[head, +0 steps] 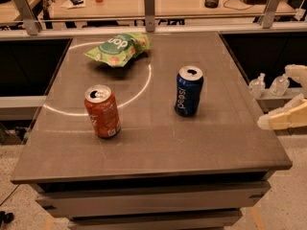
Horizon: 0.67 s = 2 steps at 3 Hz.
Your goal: Pick pepsi can
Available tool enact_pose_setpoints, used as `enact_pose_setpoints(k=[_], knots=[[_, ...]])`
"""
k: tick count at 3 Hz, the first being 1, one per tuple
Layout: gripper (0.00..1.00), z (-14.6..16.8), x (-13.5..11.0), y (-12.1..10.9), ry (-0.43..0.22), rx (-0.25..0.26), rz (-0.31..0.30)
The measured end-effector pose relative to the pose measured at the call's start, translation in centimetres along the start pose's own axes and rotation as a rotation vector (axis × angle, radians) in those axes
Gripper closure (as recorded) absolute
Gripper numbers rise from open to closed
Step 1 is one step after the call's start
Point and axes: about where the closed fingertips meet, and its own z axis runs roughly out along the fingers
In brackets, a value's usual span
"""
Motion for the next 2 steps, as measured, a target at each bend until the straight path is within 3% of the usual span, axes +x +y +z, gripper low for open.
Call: enact_pose_setpoints(k=[1, 2], knots=[[0.00, 1.2, -1.4, 1.0, -0.104, -0.031, -0.021], [0.00, 2.9, -1.6, 2.0, -0.126, -0.066, -0.038]])
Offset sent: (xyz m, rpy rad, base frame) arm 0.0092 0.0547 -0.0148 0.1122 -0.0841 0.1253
